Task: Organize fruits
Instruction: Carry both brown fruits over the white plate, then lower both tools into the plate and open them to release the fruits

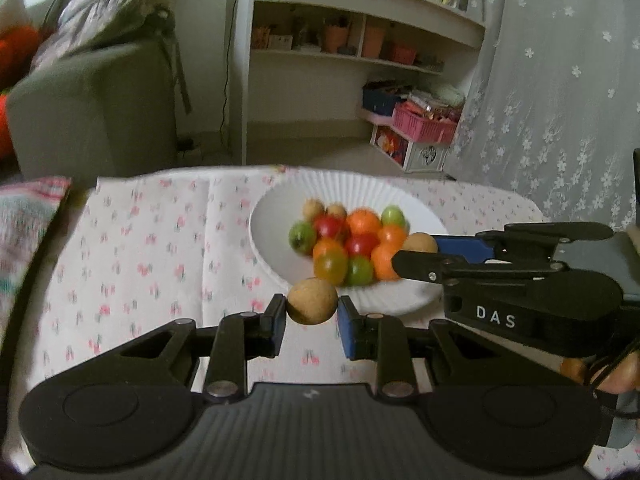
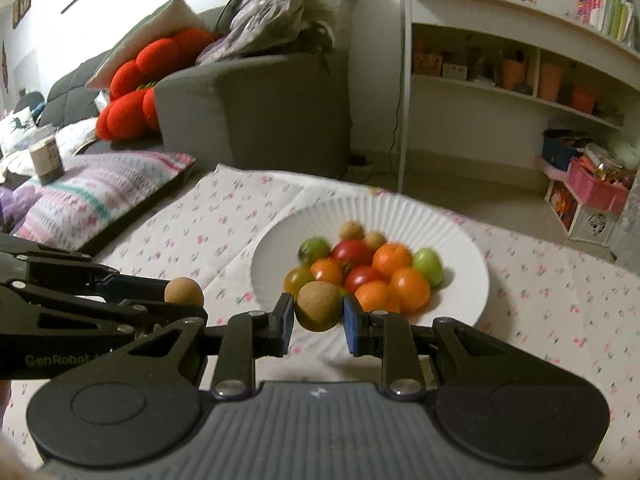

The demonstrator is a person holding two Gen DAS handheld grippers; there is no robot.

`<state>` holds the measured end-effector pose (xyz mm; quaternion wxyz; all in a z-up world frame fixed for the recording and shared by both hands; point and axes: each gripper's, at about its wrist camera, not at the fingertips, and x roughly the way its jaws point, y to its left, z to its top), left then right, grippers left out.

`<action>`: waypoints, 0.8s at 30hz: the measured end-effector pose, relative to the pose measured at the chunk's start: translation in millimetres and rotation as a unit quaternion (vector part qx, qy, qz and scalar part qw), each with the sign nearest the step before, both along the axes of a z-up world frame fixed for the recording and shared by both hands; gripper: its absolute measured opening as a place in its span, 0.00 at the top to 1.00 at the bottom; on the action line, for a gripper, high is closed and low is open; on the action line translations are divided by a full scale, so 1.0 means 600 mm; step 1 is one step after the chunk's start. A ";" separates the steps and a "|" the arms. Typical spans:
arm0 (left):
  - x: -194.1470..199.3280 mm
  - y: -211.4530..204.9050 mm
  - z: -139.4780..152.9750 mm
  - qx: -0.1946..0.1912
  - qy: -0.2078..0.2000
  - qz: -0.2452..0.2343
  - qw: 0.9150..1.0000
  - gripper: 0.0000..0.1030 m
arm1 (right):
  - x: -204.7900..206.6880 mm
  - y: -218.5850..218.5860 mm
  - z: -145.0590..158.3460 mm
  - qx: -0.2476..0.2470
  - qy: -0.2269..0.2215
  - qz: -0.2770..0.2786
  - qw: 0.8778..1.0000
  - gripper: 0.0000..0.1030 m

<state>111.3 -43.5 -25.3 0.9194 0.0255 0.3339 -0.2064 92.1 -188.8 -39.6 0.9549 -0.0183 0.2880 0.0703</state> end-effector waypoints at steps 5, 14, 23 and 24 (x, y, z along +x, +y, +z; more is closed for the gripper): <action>0.044 -0.014 0.016 -0.017 -0.007 0.000 1.000 0.85 | 0.035 -0.045 0.012 0.011 -0.006 -0.044 0.999 0.78; 0.129 -0.062 0.021 -0.020 -0.012 -0.019 1.000 0.85 | 0.089 -0.108 0.010 0.028 0.008 -0.091 0.995 0.77; 0.192 -0.092 0.006 -0.056 0.021 -0.036 0.998 0.85 | 0.138 -0.124 0.016 0.040 0.016 -0.089 0.995 0.78; 0.200 -0.094 0.003 -0.058 0.025 -0.035 0.997 0.85 | 0.145 -0.125 0.013 0.044 0.020 -0.089 0.995 0.78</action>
